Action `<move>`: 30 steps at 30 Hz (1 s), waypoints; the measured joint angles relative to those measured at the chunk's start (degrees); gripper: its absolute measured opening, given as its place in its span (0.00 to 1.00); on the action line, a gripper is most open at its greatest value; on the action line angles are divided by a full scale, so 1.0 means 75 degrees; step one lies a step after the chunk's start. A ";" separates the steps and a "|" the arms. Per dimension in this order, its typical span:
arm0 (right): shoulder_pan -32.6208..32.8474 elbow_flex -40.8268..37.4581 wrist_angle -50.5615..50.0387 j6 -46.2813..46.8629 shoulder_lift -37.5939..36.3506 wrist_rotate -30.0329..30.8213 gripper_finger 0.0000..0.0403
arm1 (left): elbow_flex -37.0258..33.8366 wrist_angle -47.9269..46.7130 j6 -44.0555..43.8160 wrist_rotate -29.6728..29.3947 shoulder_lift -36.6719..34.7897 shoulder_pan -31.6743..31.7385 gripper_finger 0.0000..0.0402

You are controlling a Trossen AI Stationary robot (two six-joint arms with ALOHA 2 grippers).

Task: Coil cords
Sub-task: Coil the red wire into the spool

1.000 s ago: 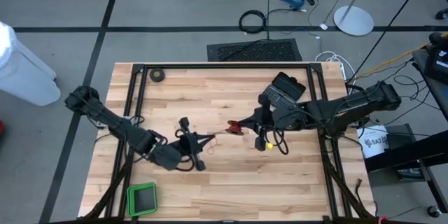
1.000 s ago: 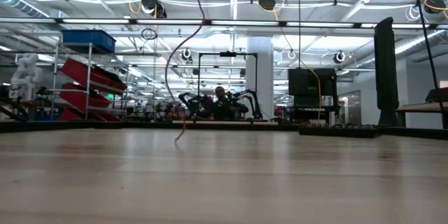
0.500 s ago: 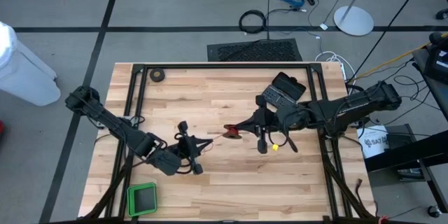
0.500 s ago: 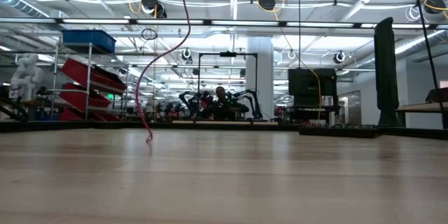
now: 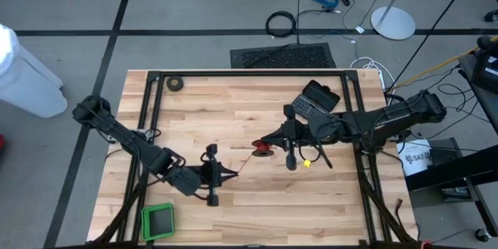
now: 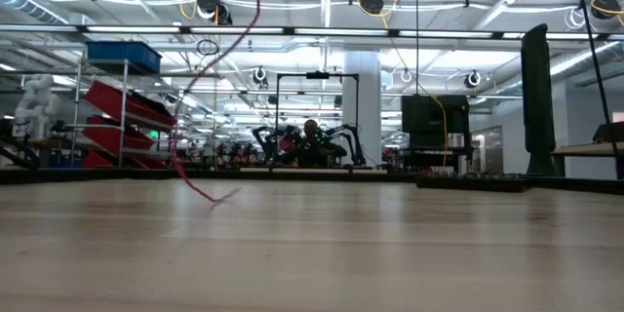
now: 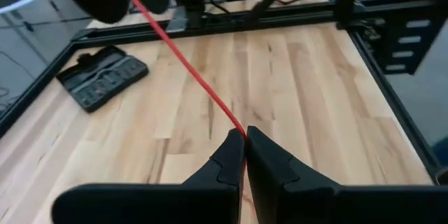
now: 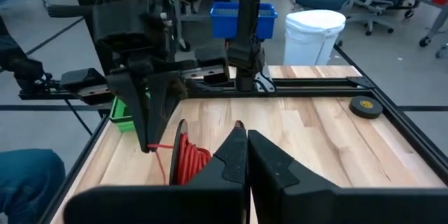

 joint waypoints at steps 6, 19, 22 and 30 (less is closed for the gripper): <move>-0.0001 0.0000 0.0010 0.0012 0.0000 0.0086 0.00 | -0.0003 -0.0051 0.0081 -0.0106 -0.0029 -0.0020 0.05; -0.0006 0.0003 0.0029 0.0184 -0.0009 0.0102 0.00 | -0.0012 -0.0091 0.0302 -0.0718 -0.0460 -0.0142 0.29; -0.0006 0.0003 0.0027 0.0181 -0.0009 0.0088 0.00 | -0.0012 -0.0083 0.0270 -0.1139 -0.0525 -0.0136 0.38; 0.0000 0.0003 0.0009 0.0173 -0.0009 0.0073 0.00 | 0.0029 0.1670 0.1413 -0.1885 -0.0457 0.0037 0.41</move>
